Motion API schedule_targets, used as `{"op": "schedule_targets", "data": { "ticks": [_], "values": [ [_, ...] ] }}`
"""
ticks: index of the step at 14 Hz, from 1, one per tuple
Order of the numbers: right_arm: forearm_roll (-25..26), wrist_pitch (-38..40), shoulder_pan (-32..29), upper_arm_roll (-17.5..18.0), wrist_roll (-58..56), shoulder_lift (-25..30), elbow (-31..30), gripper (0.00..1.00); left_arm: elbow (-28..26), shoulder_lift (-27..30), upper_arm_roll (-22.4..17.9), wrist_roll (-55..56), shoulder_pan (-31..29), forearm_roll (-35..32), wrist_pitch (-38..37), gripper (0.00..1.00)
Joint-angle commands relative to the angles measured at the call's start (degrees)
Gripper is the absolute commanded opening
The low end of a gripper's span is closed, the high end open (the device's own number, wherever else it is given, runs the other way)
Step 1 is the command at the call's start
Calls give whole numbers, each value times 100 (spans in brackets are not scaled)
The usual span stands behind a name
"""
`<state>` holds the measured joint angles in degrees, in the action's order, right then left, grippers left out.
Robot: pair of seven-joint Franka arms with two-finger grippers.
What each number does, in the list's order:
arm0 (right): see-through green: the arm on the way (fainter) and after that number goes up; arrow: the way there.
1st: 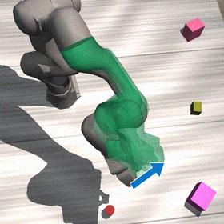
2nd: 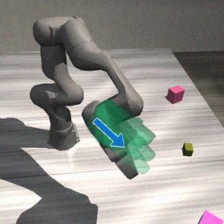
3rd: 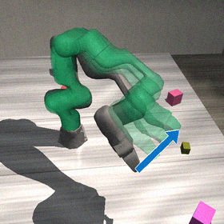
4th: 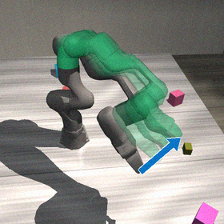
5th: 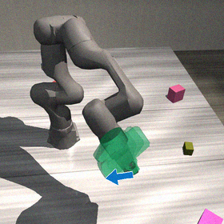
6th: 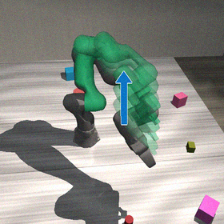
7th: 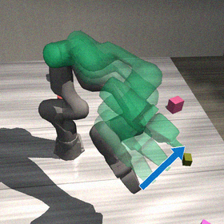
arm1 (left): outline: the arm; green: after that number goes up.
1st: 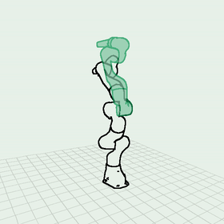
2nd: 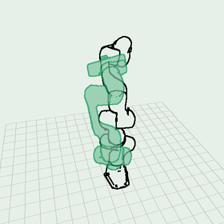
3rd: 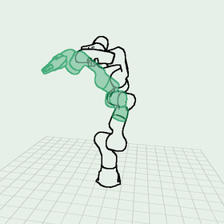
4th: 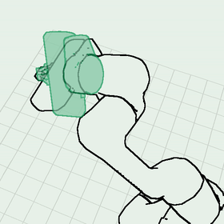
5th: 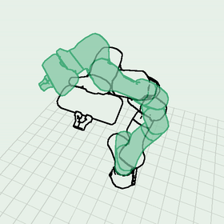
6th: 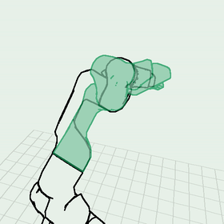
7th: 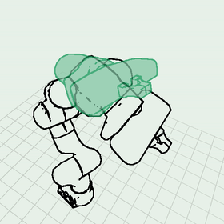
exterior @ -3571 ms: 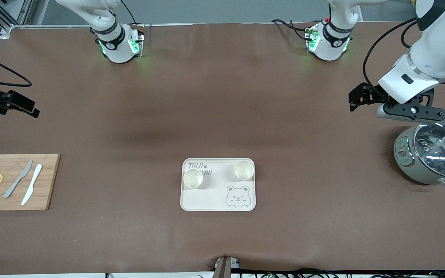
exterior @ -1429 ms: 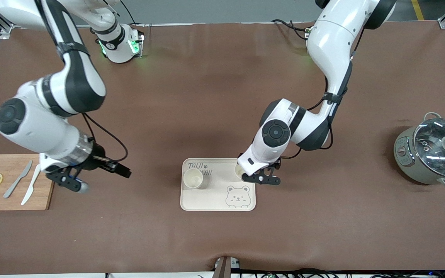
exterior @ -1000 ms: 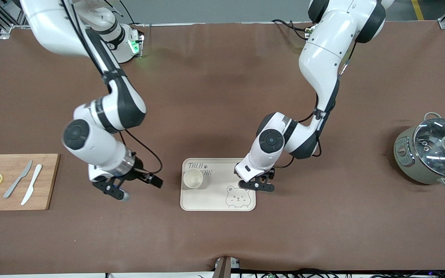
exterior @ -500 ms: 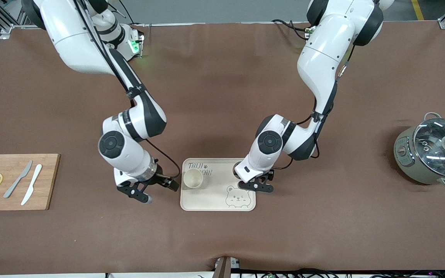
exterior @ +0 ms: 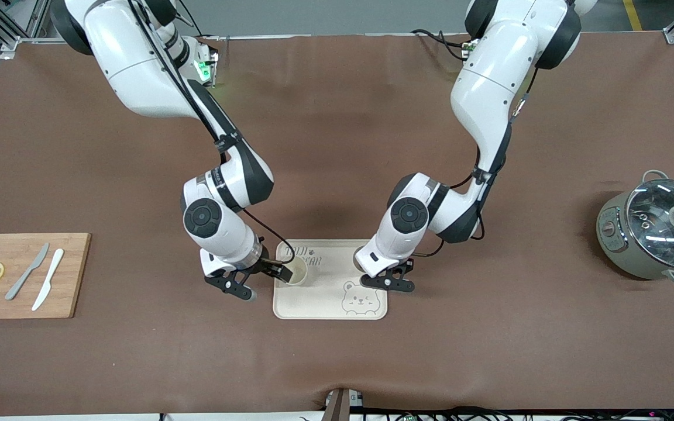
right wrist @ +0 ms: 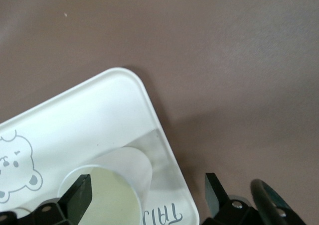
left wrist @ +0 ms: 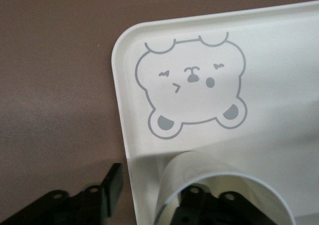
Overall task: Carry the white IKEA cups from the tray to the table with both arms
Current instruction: 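Grasp a white cup with each gripper and lift off the tray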
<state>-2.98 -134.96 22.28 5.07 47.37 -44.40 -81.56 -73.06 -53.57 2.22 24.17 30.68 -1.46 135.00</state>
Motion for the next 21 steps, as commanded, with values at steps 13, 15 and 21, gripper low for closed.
{"op": "schedule_targets", "data": {
  "ticks": [13,15,21],
  "values": [
    [702,102,207,-24,299,-166,175,0,-1437,2269,155,-955,-1088,-57,-2092,0],
    [702,119,145,-24,273,-131,219,0,-2113,2814,190,-1736,-1545,144,-2040,0],
    [658,1191,-627,20,-937,-78,975,0,-5277,4696,279,-3311,-2803,409,68,0]
  ]
}}
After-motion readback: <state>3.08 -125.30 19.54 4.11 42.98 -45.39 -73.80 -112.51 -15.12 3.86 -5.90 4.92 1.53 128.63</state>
